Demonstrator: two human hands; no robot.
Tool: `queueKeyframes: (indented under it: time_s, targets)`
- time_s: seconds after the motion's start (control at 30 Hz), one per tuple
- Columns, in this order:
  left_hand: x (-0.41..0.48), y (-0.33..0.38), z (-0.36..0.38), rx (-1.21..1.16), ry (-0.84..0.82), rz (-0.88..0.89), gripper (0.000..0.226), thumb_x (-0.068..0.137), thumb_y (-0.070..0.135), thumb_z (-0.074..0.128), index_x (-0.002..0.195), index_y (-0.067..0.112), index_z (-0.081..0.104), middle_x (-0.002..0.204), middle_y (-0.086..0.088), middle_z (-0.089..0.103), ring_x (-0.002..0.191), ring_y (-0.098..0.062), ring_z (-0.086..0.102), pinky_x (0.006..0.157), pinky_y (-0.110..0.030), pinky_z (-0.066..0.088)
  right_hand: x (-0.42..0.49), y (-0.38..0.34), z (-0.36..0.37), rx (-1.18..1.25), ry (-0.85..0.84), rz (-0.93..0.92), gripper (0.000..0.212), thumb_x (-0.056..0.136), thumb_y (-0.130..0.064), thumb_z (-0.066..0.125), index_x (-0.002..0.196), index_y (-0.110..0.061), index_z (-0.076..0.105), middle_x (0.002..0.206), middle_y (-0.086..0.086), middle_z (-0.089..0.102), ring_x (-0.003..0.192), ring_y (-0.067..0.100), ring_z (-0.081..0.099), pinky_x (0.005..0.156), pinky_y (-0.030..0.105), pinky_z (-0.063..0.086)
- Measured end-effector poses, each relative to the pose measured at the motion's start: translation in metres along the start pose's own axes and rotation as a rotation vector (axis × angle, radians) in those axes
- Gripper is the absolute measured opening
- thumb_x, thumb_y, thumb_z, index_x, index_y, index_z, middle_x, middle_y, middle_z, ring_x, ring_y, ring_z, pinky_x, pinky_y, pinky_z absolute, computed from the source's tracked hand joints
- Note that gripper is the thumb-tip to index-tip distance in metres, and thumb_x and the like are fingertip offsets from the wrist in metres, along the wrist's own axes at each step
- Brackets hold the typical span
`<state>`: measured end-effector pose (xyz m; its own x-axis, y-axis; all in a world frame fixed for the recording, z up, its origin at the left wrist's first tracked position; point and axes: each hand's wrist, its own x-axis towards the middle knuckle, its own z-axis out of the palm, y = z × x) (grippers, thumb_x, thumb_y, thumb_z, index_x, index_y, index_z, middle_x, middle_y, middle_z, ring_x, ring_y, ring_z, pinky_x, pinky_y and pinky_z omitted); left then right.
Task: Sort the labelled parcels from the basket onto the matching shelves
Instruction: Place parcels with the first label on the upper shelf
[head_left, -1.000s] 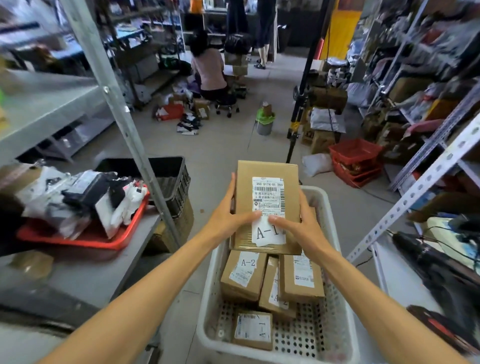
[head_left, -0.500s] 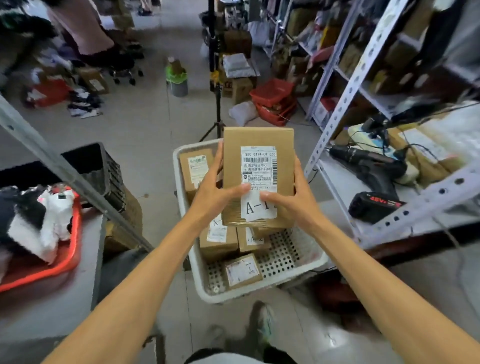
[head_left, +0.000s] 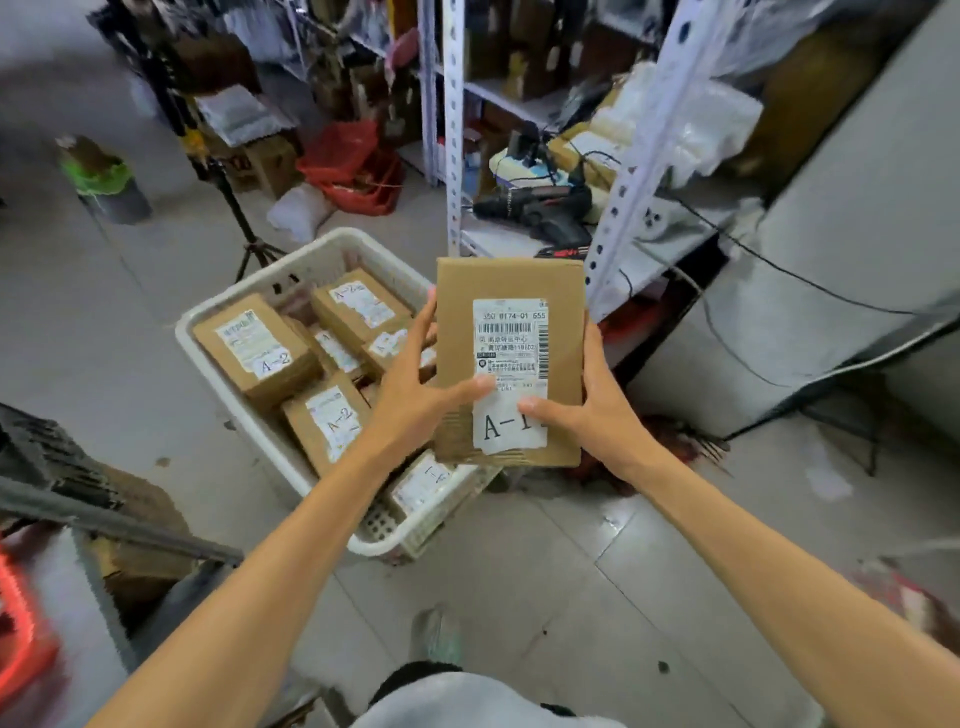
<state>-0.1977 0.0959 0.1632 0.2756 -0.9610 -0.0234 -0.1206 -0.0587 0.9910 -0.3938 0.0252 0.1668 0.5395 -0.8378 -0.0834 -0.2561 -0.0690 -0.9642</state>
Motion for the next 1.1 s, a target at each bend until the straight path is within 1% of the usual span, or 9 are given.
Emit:
queueKeyframes:
  time_s: [0.1, 0.27, 0.4, 0.5, 0.63, 0.73, 0.87, 0.97, 1.1]
  targets:
    - [-0.013, 0.004, 0.027, 0.037, -0.085, 0.013, 0.106, 0.069, 0.039, 0.082, 0.149, 0.046, 0.014, 0.144, 0.019, 0.042, 0.128, 0.006, 0.042, 0.103, -0.037, 0.045, -0.031, 0.008, -0.018, 0.019, 0.05, -0.003, 0.112, 0.078, -0.006, 0.077, 0.153, -0.031, -0.002, 0.146, -0.012, 0.04, 0.129, -0.003, 0.043, 0.106, 0.022, 0.041]
    - [-0.029, 0.019, 0.076, 0.093, -0.248, 0.033, 0.114, 0.061, 0.049, 0.083, 0.146, 0.055, 0.007, 0.15, 0.014, 0.039, 0.134, -0.007, 0.042, 0.107, -0.045, 0.042, -0.088, 0.02, -0.062, 0.041, 0.14, 0.018, 0.115, 0.074, -0.013, 0.079, 0.151, -0.041, -0.002, 0.148, -0.011, 0.039, 0.132, 0.007, 0.044, 0.107, 0.047, 0.042]
    - [-0.034, 0.039, 0.126, 0.096, -0.362, 0.083, 0.116, 0.06, 0.052, 0.081, 0.148, 0.051, 0.005, 0.15, 0.018, 0.036, 0.133, -0.001, 0.041, 0.11, -0.04, 0.039, -0.134, 0.023, -0.108, 0.048, 0.241, 0.033, 0.111, 0.071, -0.014, 0.076, 0.15, -0.046, 0.005, 0.143, -0.011, 0.046, 0.126, 0.014, 0.051, 0.103, 0.048, 0.045]
    - [-0.035, 0.06, 0.174, 0.096, -0.428, 0.177, 0.112, 0.062, 0.047, 0.081, 0.149, 0.047, 0.01, 0.141, 0.026, 0.037, 0.122, 0.015, 0.041, 0.103, -0.022, 0.04, -0.17, 0.02, -0.147, 0.051, 0.345, 0.018, 0.112, 0.068, -0.007, 0.074, 0.15, -0.045, 0.009, 0.14, -0.006, 0.05, 0.121, 0.017, 0.056, 0.099, 0.047, 0.049]
    - [-0.037, 0.094, 0.255, 0.041, -0.499, 0.273, 0.109, 0.061, 0.044, 0.083, 0.146, 0.053, 0.016, 0.142, 0.007, 0.04, 0.123, -0.004, 0.049, 0.102, -0.036, 0.046, -0.221, 0.01, -0.205, 0.039, 0.53, -0.041, 0.107, 0.07, -0.008, 0.071, 0.149, -0.047, 0.012, 0.141, -0.001, 0.05, 0.124, 0.024, 0.053, 0.098, 0.053, 0.048]
    - [-0.041, 0.124, 0.322, -0.069, -0.599, 0.299, 0.106, 0.068, 0.023, 0.085, 0.15, 0.036, 0.019, 0.139, 0.006, 0.045, 0.114, -0.004, 0.055, 0.09, -0.022, 0.053, -0.261, 0.0, -0.248, 0.039, 0.695, -0.047, 0.106, 0.072, -0.007, 0.07, 0.151, -0.042, 0.008, 0.138, -0.001, 0.053, 0.124, 0.023, 0.055, 0.097, 0.052, 0.049]
    - [-0.049, 0.168, 0.406, -0.126, -0.79, 0.379, 0.089, 0.072, 0.012, 0.08, 0.144, 0.028, 0.03, 0.12, 0.023, 0.051, 0.095, 0.015, 0.057, 0.069, -0.004, 0.048, -0.319, -0.011, -0.292, -0.009, 0.945, -0.018, 0.104, 0.079, -0.005, 0.072, 0.151, -0.042, 0.007, 0.135, -0.008, 0.055, 0.12, 0.013, 0.057, 0.092, 0.04, 0.054]
    - [-0.059, 0.195, 0.467, -0.211, -0.985, 0.388, 0.097, 0.067, 0.018, 0.085, 0.145, 0.035, 0.031, 0.123, 0.02, 0.055, 0.104, 0.003, 0.062, 0.075, -0.019, 0.056, -0.36, -0.023, -0.315, -0.059, 1.145, 0.008, 0.097, 0.085, -0.006, 0.069, 0.151, -0.042, 0.009, 0.137, -0.011, 0.053, 0.12, 0.006, 0.056, 0.092, 0.031, 0.054]
    - [-0.082, 0.229, 0.538, -0.324, -1.249, 0.395, 0.1, 0.062, 0.023, 0.084, 0.143, 0.046, 0.031, 0.129, 0.007, 0.055, 0.109, -0.017, 0.065, 0.075, -0.036, 0.059, -0.415, -0.044, -0.337, -0.166, 1.363, 0.064, 0.098, 0.085, -0.011, 0.071, 0.15, -0.047, 0.006, 0.145, -0.014, 0.044, 0.128, 0.005, 0.048, 0.104, 0.039, 0.046]
